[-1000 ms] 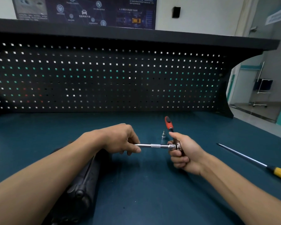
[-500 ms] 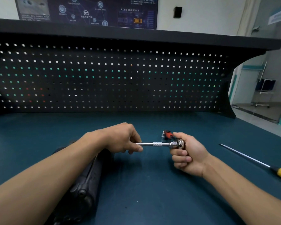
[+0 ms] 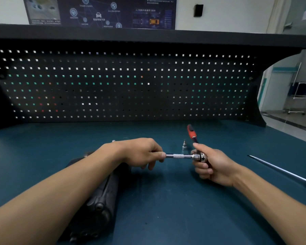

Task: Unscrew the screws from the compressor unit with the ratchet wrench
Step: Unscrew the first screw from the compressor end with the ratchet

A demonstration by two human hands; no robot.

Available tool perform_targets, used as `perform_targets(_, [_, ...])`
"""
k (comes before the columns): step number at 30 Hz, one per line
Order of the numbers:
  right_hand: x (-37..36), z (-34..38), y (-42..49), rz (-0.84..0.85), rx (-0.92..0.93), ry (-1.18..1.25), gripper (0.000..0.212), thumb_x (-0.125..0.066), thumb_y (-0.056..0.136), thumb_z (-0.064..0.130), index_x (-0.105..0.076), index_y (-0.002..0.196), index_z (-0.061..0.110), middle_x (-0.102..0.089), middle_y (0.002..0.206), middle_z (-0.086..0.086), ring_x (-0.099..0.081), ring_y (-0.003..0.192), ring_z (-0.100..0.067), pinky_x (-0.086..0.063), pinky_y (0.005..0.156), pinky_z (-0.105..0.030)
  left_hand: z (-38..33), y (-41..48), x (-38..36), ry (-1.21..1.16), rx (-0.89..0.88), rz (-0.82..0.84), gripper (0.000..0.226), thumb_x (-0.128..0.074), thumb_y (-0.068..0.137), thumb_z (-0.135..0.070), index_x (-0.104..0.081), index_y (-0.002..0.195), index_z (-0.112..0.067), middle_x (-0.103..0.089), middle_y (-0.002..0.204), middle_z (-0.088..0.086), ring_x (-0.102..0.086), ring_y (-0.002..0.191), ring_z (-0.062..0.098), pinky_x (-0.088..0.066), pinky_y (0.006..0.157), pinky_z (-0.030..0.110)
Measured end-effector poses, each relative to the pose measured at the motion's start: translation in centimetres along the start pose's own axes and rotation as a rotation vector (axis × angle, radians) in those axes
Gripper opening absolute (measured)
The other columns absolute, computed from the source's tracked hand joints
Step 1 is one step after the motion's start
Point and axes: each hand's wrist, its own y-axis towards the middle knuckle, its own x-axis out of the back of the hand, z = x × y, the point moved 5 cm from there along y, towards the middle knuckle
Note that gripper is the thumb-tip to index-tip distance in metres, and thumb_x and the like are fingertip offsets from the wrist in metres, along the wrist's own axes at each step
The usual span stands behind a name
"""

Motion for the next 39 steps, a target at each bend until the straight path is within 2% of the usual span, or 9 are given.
perform_targets(4, [-0.1, 1.0, 0.2, -0.032, 0.23, -0.302, 0.044, -0.063, 0.081, 0.05, -0.053, 0.097, 0.01, -0.044, 0.058, 0.004, -0.039, 0.047, -0.013, -0.03, 0.042, -0.023, 0.3, -0.2, 0.4, -0.021, -0.008, 0.004, 0.027, -0.048, 0.104, -0.034, -0.068, 0.104, -0.017, -0.073, 0.079, -0.006, -0.063, 0.064, 0.011, -0.048, 0.06, 0.021])
perform_targets(8, [0.2, 1.8, -0.1, -0.108, 0.408, -0.502, 0.028, -0.063, 0.095, 0.037, -0.059, 0.105, 0.012, -0.051, 0.058, 0.011, -0.047, 0.053, -0.012, -0.042, 0.047, -0.024, 0.3, 0.0, 0.7, -0.097, -0.03, -0.013, 0.023, -0.054, 0.102, -0.028, -0.071, 0.103, -0.013, -0.073, 0.078, -0.006, -0.062, 0.06, 0.008, -0.045, 0.055, 0.015])
perform_targets(11, [0.3, 2.5, -0.5, -0.156, 0.562, -0.543, 0.01, -0.068, 0.093, 0.028, -0.066, 0.098, 0.02, -0.051, 0.061, -0.001, -0.046, 0.057, -0.019, -0.041, 0.053, -0.035, 0.3, -0.1, 0.9, -0.145, -0.043, -0.032, 0.017, -0.059, 0.1, -0.028, -0.072, 0.099, -0.017, -0.073, 0.076, -0.008, -0.062, 0.06, 0.006, -0.046, 0.053, 0.015])
perform_targets(14, [-0.2, 2.8, -1.1, -0.164, 0.748, -0.591, 0.016, -0.072, 0.087, 0.032, -0.071, 0.082, 0.017, -0.055, 0.067, -0.013, -0.046, 0.061, -0.026, -0.04, 0.06, -0.037, 0.4, -0.2, 1.0, -0.183, -0.041, -0.037, 0.013, -0.062, 0.098, -0.029, -0.072, 0.094, -0.02, -0.072, 0.074, -0.008, -0.061, 0.059, 0.006, -0.046, 0.052, 0.016])
perform_targets(18, [-0.7, 2.9, -1.3, -0.219, 0.857, -0.877, 0.023, -0.066, 0.091, 0.049, -0.07, 0.081, 0.029, -0.066, 0.079, 0.009, -0.06, 0.073, -0.007, -0.04, 0.067, -0.014, 0.5, -0.1, 0.9, -0.195, -0.015, -0.035, 0.02, -0.059, 0.099, -0.031, -0.073, 0.096, -0.016, -0.072, 0.072, -0.007, -0.06, 0.059, 0.006, -0.047, 0.054, 0.017])
perform_targets(23, [-0.3, 2.5, -1.0, -0.207, 0.797, -0.952, 0.034, -0.051, 0.089, 0.063, -0.067, 0.086, 0.033, -0.066, 0.072, 0.012, -0.06, 0.067, -0.005, -0.043, 0.061, -0.016, 0.4, -0.2, 1.0, -0.164, -0.019, -0.019, 0.023, -0.058, 0.1, -0.03, -0.073, 0.098, -0.013, -0.07, 0.07, -0.007, -0.059, 0.057, 0.007, -0.047, 0.056, 0.016])
perform_targets(27, [-0.2, 2.3, -0.5, -0.202, 0.595, -0.607, 0.058, -0.056, 0.087, 0.07, -0.072, 0.073, 0.016, -0.048, 0.052, 0.006, -0.046, 0.05, -0.008, -0.036, 0.047, -0.016, 0.4, -0.2, 1.1, -0.17, -0.022, -0.032, 0.019, -0.062, 0.097, -0.029, -0.075, 0.093, -0.015, -0.067, 0.067, -0.009, -0.055, 0.054, 0.006, -0.044, 0.054, 0.014])
perform_targets(33, [-0.3, 1.7, -0.1, -0.304, 0.257, -0.347, 0.064, -0.051, 0.091, 0.067, -0.076, 0.074, 0.01, -0.048, 0.045, -0.001, -0.037, 0.034, -0.012, -0.026, 0.034, -0.017, 0.3, -0.5, 1.2, -0.194, -0.042, -0.036, 0.018, -0.067, 0.094, -0.031, -0.075, 0.089, -0.015, -0.068, 0.067, -0.008, -0.054, 0.055, 0.005, -0.043, 0.055, 0.014])
perform_targets(39, [-0.6, 0.9, -0.3, -0.237, 0.002, -0.163, 0.054, -0.051, 0.096, 0.059, -0.067, 0.086, 0.008, -0.038, 0.045, -0.003, -0.021, 0.032, -0.012, -0.018, 0.038, -0.017, 0.3, -0.6, 1.3, -0.231, -0.05, -0.027, 0.014, -0.069, 0.093, -0.03, -0.076, 0.085, -0.021, -0.069, 0.068, -0.008, -0.054, 0.055, 0.005, -0.043, 0.055, 0.014])
